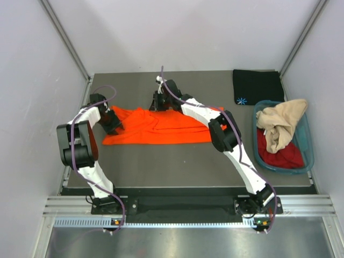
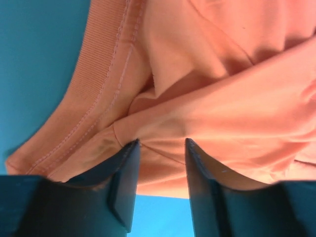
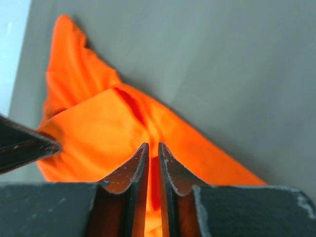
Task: Fold and stack the t-shirts
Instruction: Fold the tshirt
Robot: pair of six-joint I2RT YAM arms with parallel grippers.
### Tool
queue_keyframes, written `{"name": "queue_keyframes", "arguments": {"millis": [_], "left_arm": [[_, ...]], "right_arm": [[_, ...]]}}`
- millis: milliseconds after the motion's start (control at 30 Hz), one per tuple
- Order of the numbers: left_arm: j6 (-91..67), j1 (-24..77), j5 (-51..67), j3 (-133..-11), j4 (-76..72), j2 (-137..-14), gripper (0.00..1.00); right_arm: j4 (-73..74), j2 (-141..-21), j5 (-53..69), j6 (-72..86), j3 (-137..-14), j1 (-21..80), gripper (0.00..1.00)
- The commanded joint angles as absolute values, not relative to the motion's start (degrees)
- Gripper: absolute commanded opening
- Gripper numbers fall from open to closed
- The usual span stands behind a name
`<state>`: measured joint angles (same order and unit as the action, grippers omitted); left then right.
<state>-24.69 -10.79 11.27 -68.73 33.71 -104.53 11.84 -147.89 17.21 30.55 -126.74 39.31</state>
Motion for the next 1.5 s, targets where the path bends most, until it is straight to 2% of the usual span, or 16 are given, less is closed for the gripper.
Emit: {"name": "queue_keyframes", "arguments": {"millis": [0, 200, 367, 500, 667, 833, 933, 1233, 1467], "left_arm": [[-23.9, -11.1, 11.8, -68.9, 33.5, -98.7, 0.5], [-23.5, -11.6, 7.7, -69.0, 35.7, -94.2, 0.61], [-21.1, -14.8, 9.5, -69.8, 38.3, -94.8, 0.65], [-19.6, -18.8, 12.5, -70.6, 40.1, -97.1, 0.66], [-17.7, -20.0, 11.4, -71.1, 41.0, -98.4, 0.67], [-17.6, -20.1, 11.4, -69.7, 40.8, -98.4, 0.62], [-17.4, -20.0, 11.2, -69.0, 41.4, -98.3, 0.58], [-17.5, -20.1, 11.4, -65.3, 41.6, -96.7, 0.61], [-18.4, -20.0, 11.8, -62.8, 41.1, -94.0, 0.59]], "right_arm": [[15.9, -140.4, 19.9, 27.9, -127.3, 38.8, 0.18], [21.8, -135.8, 29.2, 25.5, -122.4, 37.5, 0.35], [24.0, -132.9, 37.9, 23.3, -115.2, 37.4, 0.37], [27.4, -132.1, 40.3, 17.3, -112.1, 37.3, 0.41], [29.9, -130.0, 39.2, 14.2, -108.8, 36.2, 0.42], [32.3, -123.4, 34.0, 12.0, -100.2, 32.6, 0.42], [33.3, -117.0, 29.5, 11.7, -91.9, 29.1, 0.42], [35.8, -98.3, 25.8, 9.1, -71.0, 15.0, 0.46], [34.1, -93.5, 25.3, 7.9, -63.3, 6.7, 0.42]]}}
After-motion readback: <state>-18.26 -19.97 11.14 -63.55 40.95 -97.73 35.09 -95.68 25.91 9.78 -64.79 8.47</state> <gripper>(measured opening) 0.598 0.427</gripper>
